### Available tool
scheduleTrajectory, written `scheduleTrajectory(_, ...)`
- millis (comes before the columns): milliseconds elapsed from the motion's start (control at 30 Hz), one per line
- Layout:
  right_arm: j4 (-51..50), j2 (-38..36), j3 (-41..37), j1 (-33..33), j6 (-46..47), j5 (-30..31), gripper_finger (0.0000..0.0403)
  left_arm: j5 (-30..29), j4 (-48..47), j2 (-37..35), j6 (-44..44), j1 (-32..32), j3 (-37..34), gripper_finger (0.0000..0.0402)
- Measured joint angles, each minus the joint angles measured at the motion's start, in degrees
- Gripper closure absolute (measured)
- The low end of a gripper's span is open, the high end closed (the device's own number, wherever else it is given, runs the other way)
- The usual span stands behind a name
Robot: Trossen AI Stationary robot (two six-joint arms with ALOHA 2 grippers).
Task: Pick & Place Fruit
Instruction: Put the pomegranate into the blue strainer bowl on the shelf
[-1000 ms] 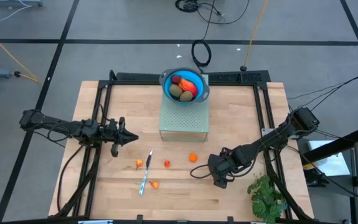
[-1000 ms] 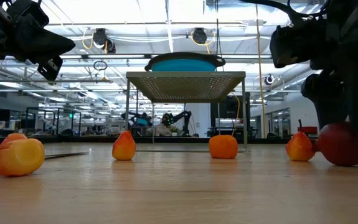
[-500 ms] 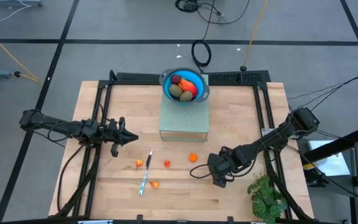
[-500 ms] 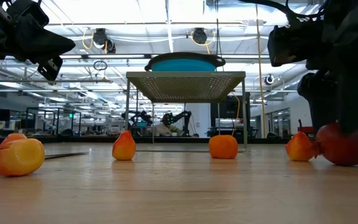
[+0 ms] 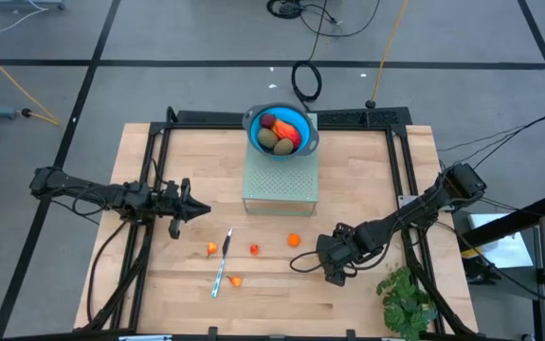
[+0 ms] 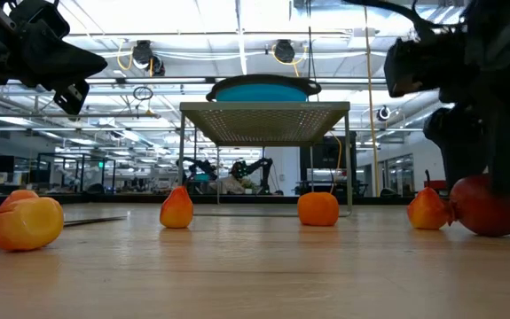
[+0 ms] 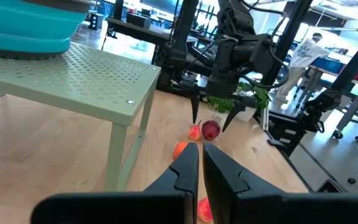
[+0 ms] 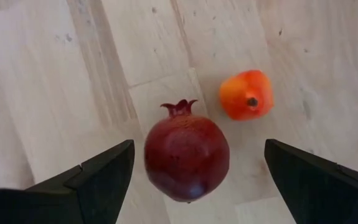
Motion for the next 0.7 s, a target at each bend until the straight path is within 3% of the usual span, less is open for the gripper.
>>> scheduleTrajectory(167, 4.92, 0.02, -3.42, 0.11, 0.9, -1.6, 0.0053, 0.0, 0.0, 0.0, 0.0, -0.02, -0.01, 0.038)
scheduleTrajectory(700, 4.94, 0.02, -4.17, 0.37, 0.81, -1.46, 0.0053, 0.0, 0.0, 0.0, -0.28, -0.02, -0.02, 0.038)
